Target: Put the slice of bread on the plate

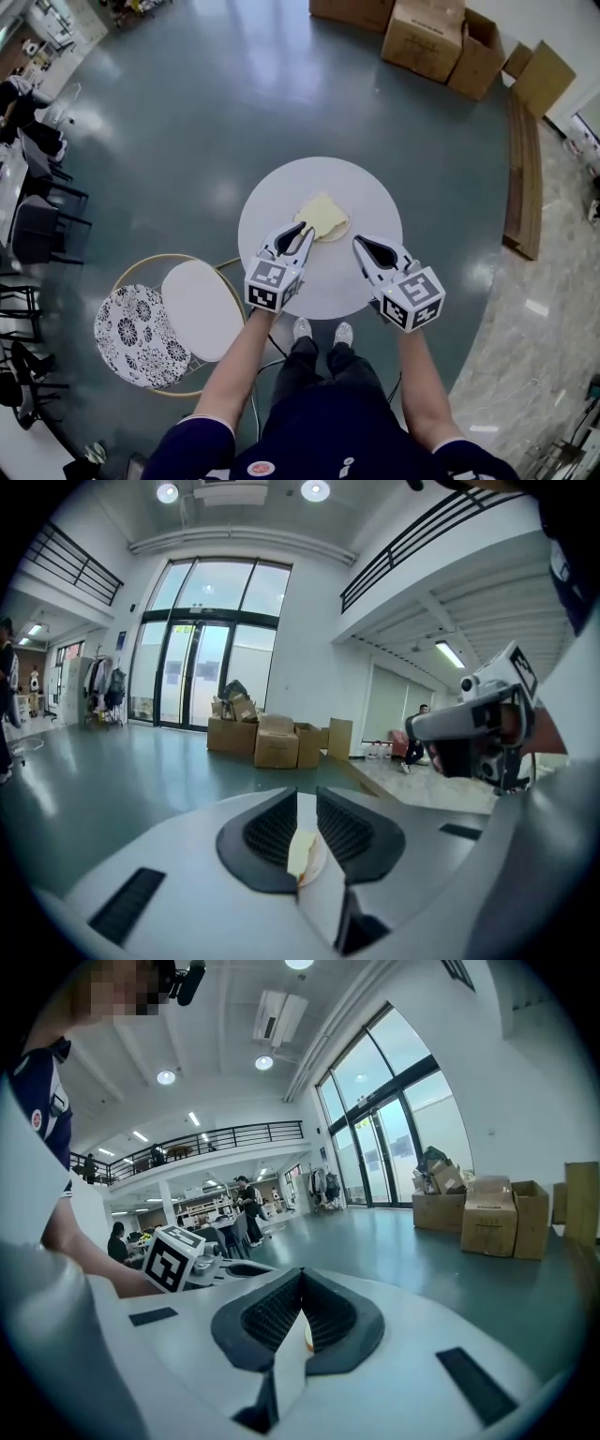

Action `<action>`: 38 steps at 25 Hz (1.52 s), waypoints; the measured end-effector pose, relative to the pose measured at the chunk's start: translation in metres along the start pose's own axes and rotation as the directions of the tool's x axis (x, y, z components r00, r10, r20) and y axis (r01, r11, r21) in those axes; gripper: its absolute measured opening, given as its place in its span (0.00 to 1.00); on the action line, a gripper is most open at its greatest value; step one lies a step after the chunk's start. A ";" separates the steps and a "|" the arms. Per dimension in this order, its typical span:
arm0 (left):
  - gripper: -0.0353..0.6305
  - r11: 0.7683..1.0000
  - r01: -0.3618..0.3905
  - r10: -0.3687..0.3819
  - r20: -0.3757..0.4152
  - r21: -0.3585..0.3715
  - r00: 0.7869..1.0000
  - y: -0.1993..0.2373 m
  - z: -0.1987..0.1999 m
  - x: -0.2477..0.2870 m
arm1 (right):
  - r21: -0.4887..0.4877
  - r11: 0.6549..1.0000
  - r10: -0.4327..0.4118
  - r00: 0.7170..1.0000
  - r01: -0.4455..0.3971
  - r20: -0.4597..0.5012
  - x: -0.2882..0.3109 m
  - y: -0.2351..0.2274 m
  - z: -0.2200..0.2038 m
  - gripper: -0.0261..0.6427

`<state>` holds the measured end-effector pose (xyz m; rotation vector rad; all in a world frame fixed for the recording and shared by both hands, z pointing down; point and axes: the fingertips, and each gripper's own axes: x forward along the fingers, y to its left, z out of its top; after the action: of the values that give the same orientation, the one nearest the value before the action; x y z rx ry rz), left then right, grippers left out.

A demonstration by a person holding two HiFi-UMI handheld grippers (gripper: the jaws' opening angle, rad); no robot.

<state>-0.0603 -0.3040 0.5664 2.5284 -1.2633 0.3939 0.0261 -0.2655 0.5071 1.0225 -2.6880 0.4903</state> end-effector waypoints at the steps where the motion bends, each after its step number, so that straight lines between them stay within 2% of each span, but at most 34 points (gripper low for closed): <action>1: 0.14 1.000 0.006 -0.006 0.018 0.016 1.000 -0.007 0.007 -0.007 | -0.004 1.000 0.004 1.000 -0.004 0.006 -0.002 0.004 0.003 0.05; 4: 0.06 0.998 0.022 -0.026 0.068 0.060 0.997 -0.028 0.030 -0.026 | -0.018 1.000 0.015 1.000 -0.014 0.027 -0.008 0.012 0.012 0.05; 8: 0.06 0.994 0.051 -0.061 0.101 0.098 0.993 -0.052 0.053 -0.046 | -0.031 0.999 0.019 0.998 -0.017 0.056 -0.018 0.022 0.024 0.05; 14: 0.06 0.993 0.101 -0.107 0.115 0.052 0.988 -0.079 0.077 -0.067 | -0.044 0.999 0.028 0.996 -0.024 0.089 -0.032 0.035 0.035 0.05; 26: 0.06 0.984 0.141 -0.162 0.218 0.108 0.962 -0.110 0.124 -0.097 | -0.129 0.991 0.053 0.976 -0.026 0.211 -0.057 0.059 0.082 0.05; 38: 0.06 0.982 0.137 -0.166 0.248 0.128 0.954 -0.120 0.139 -0.103 | -0.156 0.987 0.069 0.966 -0.031 0.248 -0.066 0.065 0.098 0.05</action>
<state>-0.0076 -0.2117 0.3847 2.8205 -1.1479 0.1034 0.0221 -0.2178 0.3812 1.0391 -2.9263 0.1692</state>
